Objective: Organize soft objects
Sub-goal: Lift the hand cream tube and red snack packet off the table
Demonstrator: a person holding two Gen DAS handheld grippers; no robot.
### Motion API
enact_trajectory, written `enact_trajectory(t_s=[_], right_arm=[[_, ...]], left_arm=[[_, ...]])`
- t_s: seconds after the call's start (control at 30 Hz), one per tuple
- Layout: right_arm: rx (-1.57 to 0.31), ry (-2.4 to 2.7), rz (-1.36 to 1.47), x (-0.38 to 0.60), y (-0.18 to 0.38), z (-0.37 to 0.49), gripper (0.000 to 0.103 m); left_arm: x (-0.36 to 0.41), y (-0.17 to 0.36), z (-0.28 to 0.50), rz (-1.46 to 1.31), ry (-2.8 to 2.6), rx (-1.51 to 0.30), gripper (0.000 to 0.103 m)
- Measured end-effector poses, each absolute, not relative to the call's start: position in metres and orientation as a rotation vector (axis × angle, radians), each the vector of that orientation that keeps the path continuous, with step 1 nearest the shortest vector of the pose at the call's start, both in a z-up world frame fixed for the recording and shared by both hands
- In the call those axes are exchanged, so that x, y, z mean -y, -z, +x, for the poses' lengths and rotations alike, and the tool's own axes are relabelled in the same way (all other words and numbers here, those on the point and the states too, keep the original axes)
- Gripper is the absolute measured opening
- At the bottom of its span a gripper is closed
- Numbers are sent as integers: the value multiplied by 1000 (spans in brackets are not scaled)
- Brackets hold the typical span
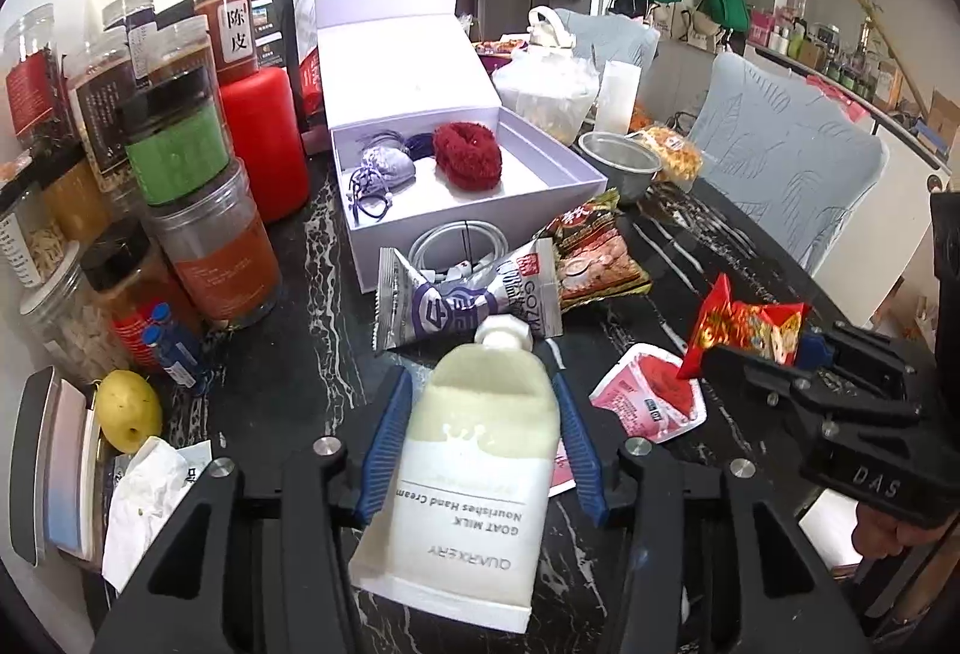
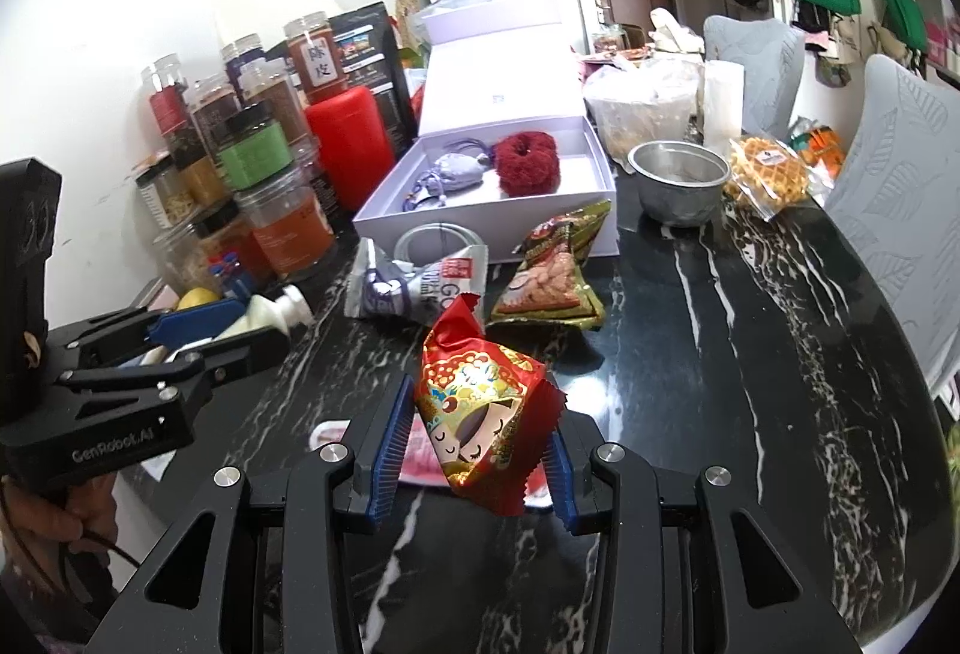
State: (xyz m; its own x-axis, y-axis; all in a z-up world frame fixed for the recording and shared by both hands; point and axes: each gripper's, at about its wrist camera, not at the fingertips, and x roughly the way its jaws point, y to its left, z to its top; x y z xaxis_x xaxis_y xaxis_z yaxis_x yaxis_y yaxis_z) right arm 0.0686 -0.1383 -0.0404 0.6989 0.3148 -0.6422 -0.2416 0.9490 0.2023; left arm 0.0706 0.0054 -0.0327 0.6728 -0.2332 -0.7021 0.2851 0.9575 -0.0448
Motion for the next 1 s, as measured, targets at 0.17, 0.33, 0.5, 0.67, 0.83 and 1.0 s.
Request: enact_trajectory(t_s=[0.17, 0.33, 0.5, 0.67, 0.83, 1.0], right_arm=[[-741, -328, 107, 133, 43, 65, 39], [-753, -321, 101, 133, 48, 61, 40], [-769, -317, 104, 134, 52, 62, 40], [-782, -327, 99, 132, 56, 64, 40], [-793, -327, 99, 133, 59, 67, 40], [-791, -328, 104, 135, 59, 70, 40]], left_arm=[[-3, 33, 69, 62, 302, -774, 43], [-4, 54, 73, 24, 331, -838, 42], [-16, 56, 68, -35, 337, -842, 42], [-18, 68, 69, -19, 314, -895, 42], [-20, 90, 81, -54, 294, -1010, 46], [-17, 103, 83, -51, 291, -1045, 72]])
